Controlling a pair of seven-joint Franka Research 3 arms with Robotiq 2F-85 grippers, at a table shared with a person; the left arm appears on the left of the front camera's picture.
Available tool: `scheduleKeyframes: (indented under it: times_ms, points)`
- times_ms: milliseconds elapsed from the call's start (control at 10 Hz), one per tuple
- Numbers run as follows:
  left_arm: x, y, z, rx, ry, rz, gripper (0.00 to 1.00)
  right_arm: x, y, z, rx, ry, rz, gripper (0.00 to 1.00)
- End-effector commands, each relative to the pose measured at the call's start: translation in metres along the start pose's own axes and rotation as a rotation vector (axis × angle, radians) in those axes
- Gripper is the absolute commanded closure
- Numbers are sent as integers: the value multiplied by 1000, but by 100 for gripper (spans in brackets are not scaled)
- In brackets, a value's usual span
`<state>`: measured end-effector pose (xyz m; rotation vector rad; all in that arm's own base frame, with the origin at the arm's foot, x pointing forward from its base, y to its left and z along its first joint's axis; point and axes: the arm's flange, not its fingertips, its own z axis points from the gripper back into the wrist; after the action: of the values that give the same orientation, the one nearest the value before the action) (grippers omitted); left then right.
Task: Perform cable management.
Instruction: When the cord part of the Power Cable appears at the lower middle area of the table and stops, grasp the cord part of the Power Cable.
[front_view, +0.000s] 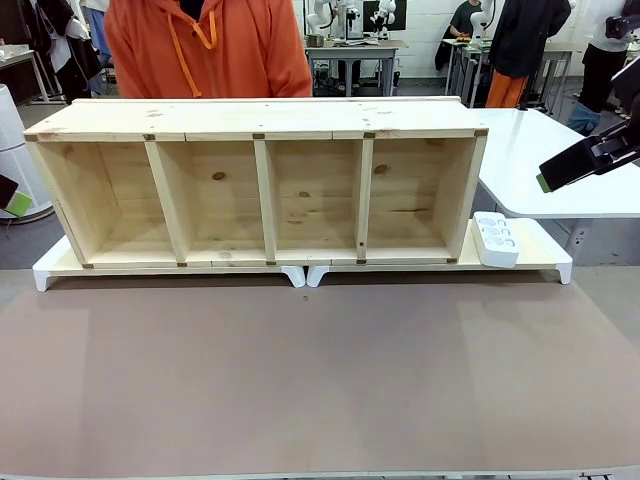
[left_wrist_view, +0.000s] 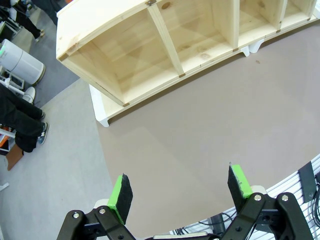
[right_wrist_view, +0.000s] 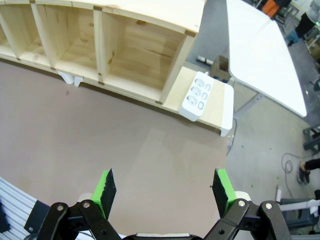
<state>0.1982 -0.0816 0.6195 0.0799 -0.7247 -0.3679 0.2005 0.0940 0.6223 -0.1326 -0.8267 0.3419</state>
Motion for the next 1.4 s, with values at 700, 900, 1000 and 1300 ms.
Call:
scheduleKeyframes:
  times_ms: [700, 900, 1000, 1300]
  points:
    - [2, 0, 0, -10, -10, -3, 0, 1, -1, 0, -3, -8, -2, 0]
    - [2, 0, 0, -10, -10, -3, 0, 1, -1, 0, -3, -8, -2, 0]
    - [2, 0, 0, -10, -10, -3, 0, 1, -1, 0, -3, -8, -2, 0]
    - [2, 0, 0, -10, -10, -3, 0, 1, -1, 0, -3, -8, -2, 0]
